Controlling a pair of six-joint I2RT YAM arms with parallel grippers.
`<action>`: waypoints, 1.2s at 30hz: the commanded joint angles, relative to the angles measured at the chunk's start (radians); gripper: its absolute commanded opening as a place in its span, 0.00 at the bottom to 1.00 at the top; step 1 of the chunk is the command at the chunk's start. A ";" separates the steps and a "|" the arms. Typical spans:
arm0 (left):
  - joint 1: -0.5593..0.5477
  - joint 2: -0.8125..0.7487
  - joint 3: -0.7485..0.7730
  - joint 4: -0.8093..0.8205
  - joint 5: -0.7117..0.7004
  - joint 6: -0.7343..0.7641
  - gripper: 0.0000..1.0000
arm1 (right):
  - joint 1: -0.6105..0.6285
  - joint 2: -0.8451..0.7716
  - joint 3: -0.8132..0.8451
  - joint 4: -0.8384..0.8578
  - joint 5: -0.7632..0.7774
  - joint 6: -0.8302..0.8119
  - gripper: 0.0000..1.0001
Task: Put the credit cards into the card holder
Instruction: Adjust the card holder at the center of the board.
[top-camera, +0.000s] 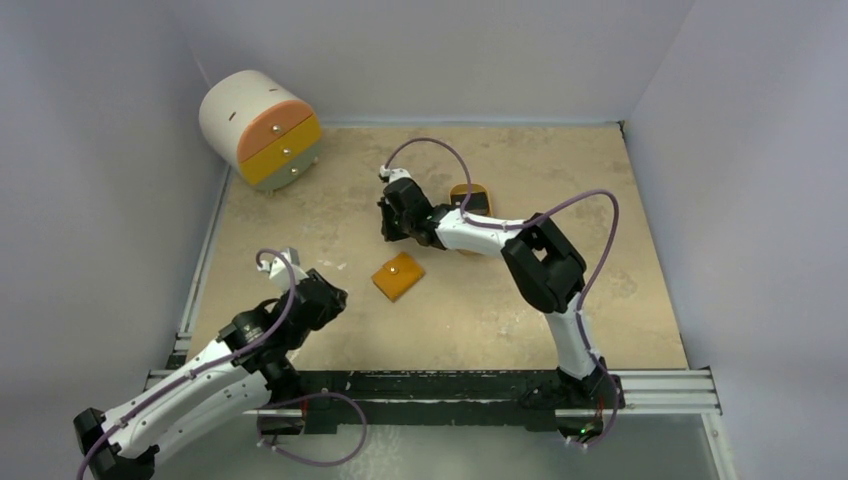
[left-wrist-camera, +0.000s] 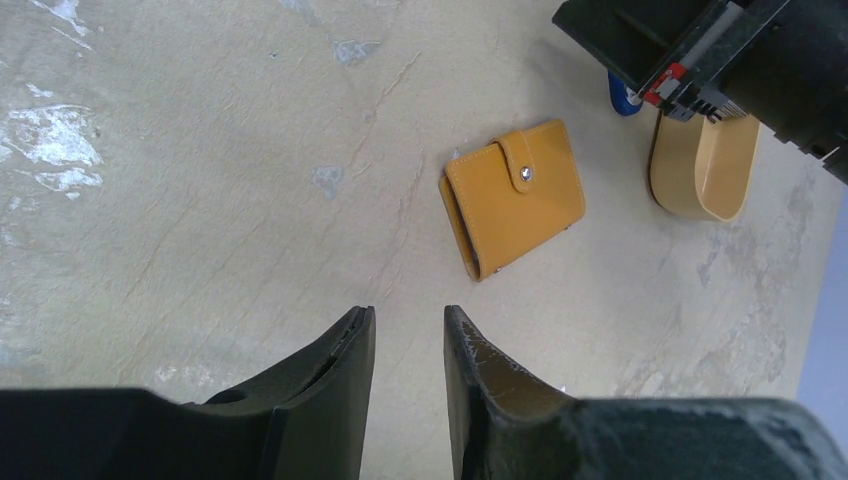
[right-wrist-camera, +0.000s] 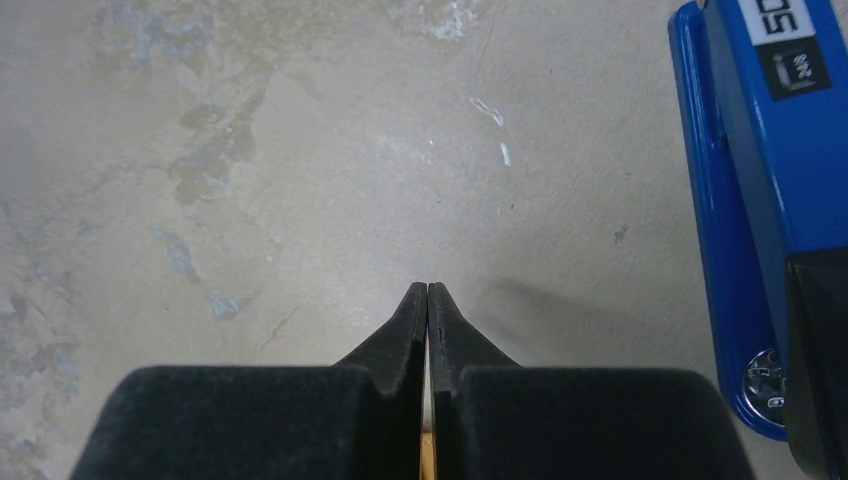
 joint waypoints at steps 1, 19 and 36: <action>-0.002 0.000 -0.006 0.026 -0.003 -0.016 0.31 | 0.004 0.010 0.034 -0.042 0.017 -0.016 0.00; -0.001 0.144 -0.091 0.244 0.114 0.000 0.30 | 0.005 -0.126 -0.221 -0.015 0.029 -0.007 0.00; -0.001 0.518 -0.051 0.540 0.176 0.069 0.31 | 0.118 -0.396 -0.563 0.057 0.052 0.090 0.00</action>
